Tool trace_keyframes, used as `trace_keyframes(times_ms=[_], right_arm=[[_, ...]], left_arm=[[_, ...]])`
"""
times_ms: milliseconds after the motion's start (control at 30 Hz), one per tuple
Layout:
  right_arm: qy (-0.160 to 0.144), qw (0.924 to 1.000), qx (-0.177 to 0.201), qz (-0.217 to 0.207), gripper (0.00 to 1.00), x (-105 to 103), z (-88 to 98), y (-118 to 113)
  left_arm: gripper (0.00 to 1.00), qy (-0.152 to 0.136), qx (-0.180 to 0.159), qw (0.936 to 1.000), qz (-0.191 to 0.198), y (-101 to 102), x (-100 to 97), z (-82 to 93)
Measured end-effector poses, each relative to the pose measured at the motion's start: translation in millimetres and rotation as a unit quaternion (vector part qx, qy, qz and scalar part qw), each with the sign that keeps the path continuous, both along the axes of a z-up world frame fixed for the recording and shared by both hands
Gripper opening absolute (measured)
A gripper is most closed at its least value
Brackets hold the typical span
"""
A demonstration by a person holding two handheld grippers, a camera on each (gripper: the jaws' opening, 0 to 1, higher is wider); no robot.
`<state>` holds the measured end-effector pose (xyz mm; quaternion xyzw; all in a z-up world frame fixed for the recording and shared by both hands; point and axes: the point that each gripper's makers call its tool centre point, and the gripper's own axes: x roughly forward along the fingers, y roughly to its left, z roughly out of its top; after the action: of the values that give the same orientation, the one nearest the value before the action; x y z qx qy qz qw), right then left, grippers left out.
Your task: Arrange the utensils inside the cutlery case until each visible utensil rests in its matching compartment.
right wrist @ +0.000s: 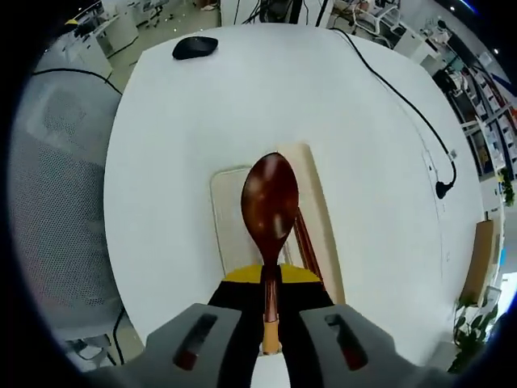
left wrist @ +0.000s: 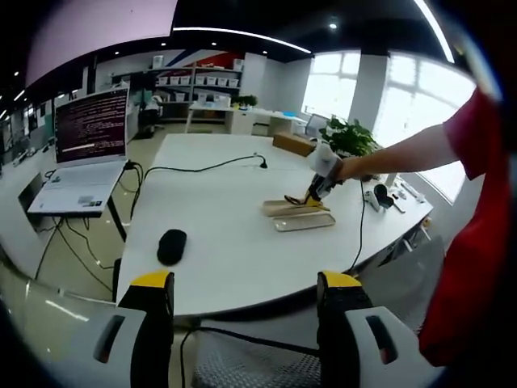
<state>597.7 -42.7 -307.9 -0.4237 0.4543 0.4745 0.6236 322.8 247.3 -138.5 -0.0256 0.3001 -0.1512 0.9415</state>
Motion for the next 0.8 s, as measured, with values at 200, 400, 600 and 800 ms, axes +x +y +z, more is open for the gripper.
trace_keyframes(times_ms=[200, 400, 600, 800], right_arm=[[0.002, 0.9986, -0.026, 0.046, 0.01, 16.2, -6.9, 1.3], [0.006, 0.9980, -0.028, 0.057, 0.01, 25.2, -16.2, 7.4], [0.008, 0.9963, -0.037, 0.077, 0.01, 30.4, -25.2, 12.5], [0.011, 0.9959, -0.038, 0.081, 0.01, 31.9, -32.4, 20.1]], left_arm=[[0.74, 0.003, 0.003, 0.9999, 0.014, 6.2, 0.9, -0.7], [0.75, -0.003, -0.013, 0.9995, 0.027, 6.8, 5.2, 2.5], [0.75, -0.009, -0.015, 0.9993, 0.032, 2.3, 6.6, 6.3], [0.75, 0.000, -0.010, 0.9993, 0.036, 3.0, 7.4, 3.7]])
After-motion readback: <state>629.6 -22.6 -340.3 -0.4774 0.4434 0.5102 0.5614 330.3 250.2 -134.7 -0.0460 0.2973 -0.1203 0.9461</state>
